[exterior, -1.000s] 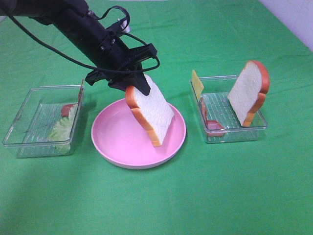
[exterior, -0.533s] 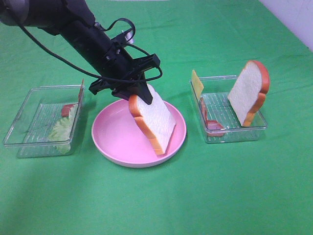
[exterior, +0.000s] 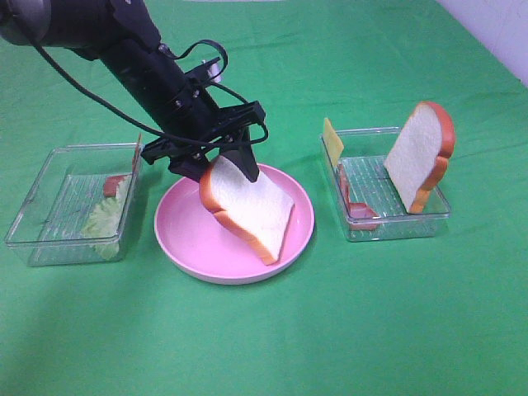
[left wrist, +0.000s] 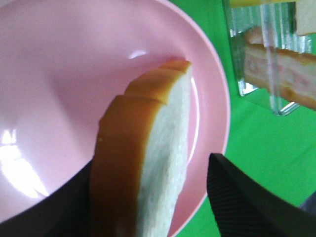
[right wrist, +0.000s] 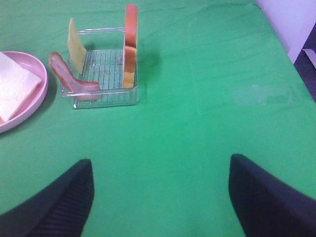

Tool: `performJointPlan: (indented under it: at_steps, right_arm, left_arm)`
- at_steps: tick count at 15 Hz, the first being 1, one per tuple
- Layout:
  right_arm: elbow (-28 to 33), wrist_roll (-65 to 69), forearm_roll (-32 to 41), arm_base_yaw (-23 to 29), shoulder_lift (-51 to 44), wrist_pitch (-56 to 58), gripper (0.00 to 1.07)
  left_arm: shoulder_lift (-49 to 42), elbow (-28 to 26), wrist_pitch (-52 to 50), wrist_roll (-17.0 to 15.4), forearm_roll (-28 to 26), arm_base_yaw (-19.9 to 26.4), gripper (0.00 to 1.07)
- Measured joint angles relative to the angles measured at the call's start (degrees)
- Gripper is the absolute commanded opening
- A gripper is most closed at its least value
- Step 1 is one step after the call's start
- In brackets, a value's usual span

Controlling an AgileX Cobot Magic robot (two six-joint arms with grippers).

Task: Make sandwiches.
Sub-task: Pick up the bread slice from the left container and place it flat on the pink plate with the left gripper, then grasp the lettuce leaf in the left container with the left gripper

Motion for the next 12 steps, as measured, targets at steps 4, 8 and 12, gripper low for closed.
performJointPlan:
  at_steps: [4, 8, 12]
  right_arm:
    - [0.00, 0.00, 0.00, 0.00, 0.00, 0.00, 0.72]
    - [0.00, 0.00, 0.00, 0.00, 0.00, 0.00, 0.72]
    - [0.00, 0.00, 0.00, 0.00, 0.00, 0.00, 0.72]
  left_arm:
    - [0.00, -0.69, 2.46, -2.81, 8.25, 0.00, 0.77]
    - [0.00, -7.39, 7.85, -4.58, 10.83, 0.00, 0.77]
    - [-0.46, -17.65, 13.58, -8.65, 19.48, 0.00, 0.76]
